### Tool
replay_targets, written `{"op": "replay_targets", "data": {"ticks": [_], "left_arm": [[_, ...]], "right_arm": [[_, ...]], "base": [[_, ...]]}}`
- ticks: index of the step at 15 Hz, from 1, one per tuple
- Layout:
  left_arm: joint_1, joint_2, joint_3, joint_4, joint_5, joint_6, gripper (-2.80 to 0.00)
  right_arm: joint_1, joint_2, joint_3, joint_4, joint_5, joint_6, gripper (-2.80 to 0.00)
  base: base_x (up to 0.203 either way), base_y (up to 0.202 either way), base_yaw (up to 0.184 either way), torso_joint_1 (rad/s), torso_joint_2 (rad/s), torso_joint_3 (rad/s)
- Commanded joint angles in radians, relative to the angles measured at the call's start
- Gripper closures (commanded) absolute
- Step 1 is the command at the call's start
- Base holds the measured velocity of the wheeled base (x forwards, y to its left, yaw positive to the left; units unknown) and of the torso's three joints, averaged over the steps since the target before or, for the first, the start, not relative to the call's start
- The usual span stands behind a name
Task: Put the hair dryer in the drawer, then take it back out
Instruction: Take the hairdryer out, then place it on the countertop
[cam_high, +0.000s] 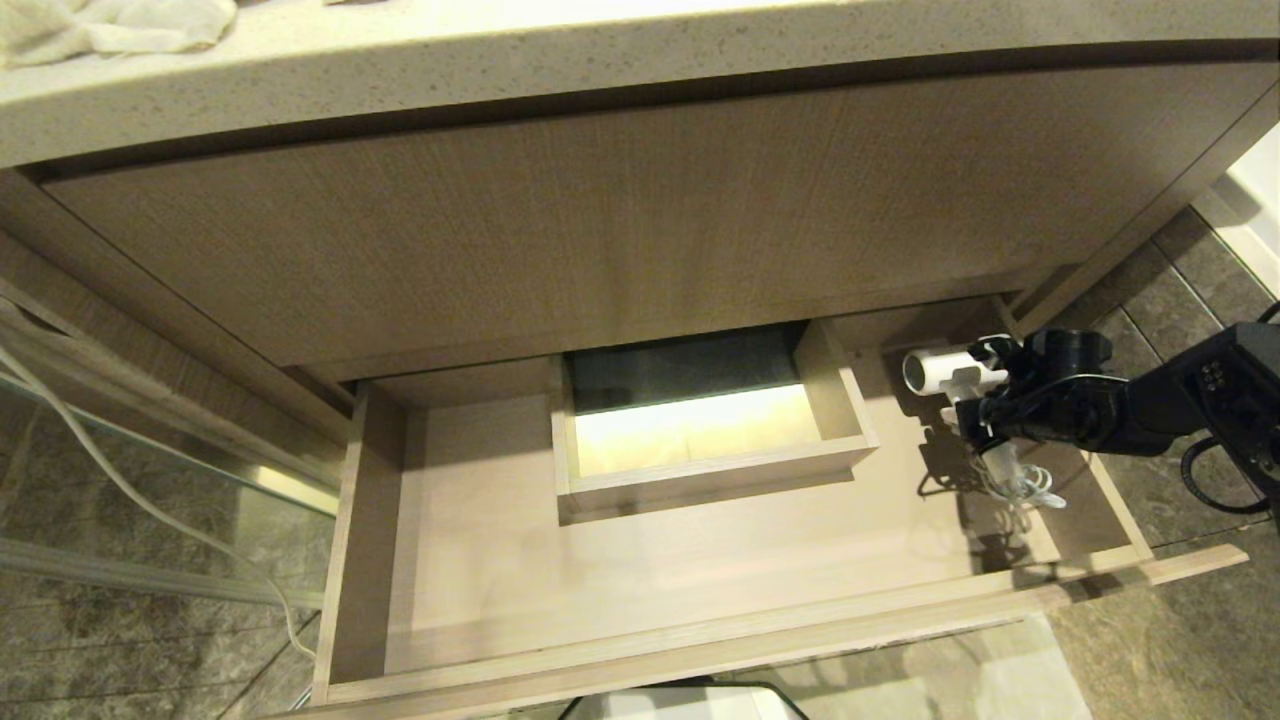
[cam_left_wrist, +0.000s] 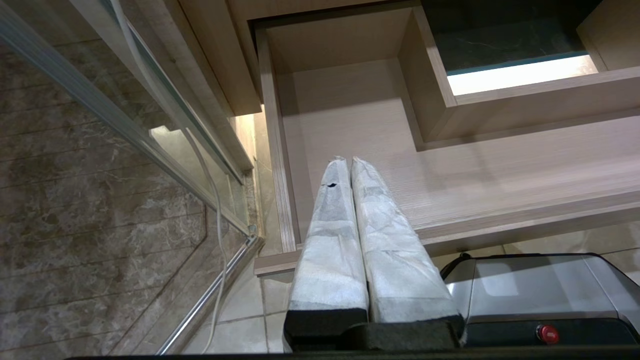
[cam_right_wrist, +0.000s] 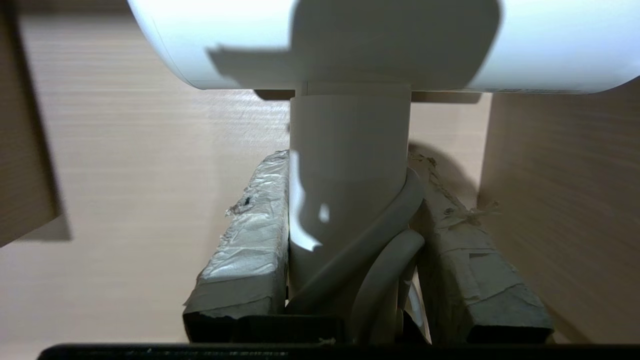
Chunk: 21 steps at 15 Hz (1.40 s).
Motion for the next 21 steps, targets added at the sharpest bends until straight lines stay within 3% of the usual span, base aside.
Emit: {"op": "replay_targets", "data": {"ticks": [1,11,21], "left_arm": [[0.0,0.0,0.002,0.0,0.0,0.0,0.0],[0.0,0.0,0.002,0.0,0.0,0.0,0.0],[0.0,0.0,0.0,0.0,0.0,0.0,0.0]], "right_arm": [[0.0,-0.096,0.061,0.001,0.0,-0.003,0.0],[0.008,-0.497,0.387,0.096,0.005,0.002,0.0],[-0.015,-1.201,0.797,0.221,-0.034,0.002,0.0]], "base": [[0.0,0.0,0.0,0.0,0.0,0.0],[0.0,0.0,0.0,0.0,0.0,0.0],[0.0,0.0,0.0,0.0,0.0,0.0]]}}
